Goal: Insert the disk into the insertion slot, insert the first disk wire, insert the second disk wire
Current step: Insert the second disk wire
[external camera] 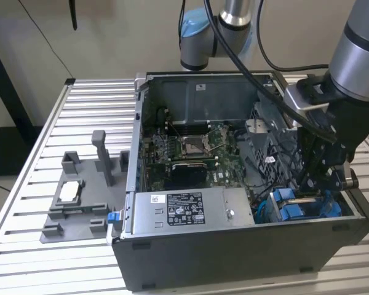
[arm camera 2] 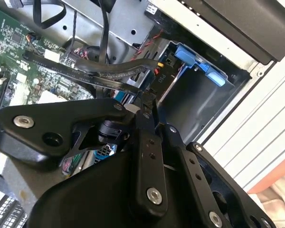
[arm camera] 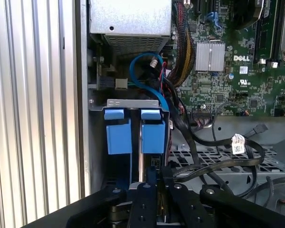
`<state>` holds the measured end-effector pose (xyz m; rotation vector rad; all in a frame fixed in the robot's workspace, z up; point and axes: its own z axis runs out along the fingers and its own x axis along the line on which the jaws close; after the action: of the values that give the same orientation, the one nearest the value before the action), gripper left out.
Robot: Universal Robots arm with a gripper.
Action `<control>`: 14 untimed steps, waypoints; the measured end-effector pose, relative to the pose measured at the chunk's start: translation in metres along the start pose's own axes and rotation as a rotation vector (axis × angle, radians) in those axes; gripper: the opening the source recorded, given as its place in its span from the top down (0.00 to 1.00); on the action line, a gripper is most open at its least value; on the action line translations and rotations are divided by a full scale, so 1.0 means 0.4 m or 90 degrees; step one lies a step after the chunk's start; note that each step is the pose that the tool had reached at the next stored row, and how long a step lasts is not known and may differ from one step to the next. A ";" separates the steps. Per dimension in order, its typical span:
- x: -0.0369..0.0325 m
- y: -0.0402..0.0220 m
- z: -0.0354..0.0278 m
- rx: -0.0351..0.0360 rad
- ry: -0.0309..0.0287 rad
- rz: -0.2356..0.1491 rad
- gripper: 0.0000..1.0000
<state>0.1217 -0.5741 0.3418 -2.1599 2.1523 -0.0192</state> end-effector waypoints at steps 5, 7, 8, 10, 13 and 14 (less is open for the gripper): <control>-0.001 0.000 0.000 0.0002 0.0001 0.000 0.84; -0.001 0.000 0.001 0.0007 0.0002 0.000 0.84; -0.001 0.000 0.001 0.0010 0.0003 0.000 0.84; -0.001 -0.001 0.003 0.0015 0.0001 0.000 0.84; -0.001 -0.001 0.005 0.0022 0.0000 -0.001 0.84; -0.001 -0.001 0.005 0.0025 0.0001 -0.001 0.84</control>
<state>0.1222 -0.5736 0.3398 -2.1588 2.1496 -0.0237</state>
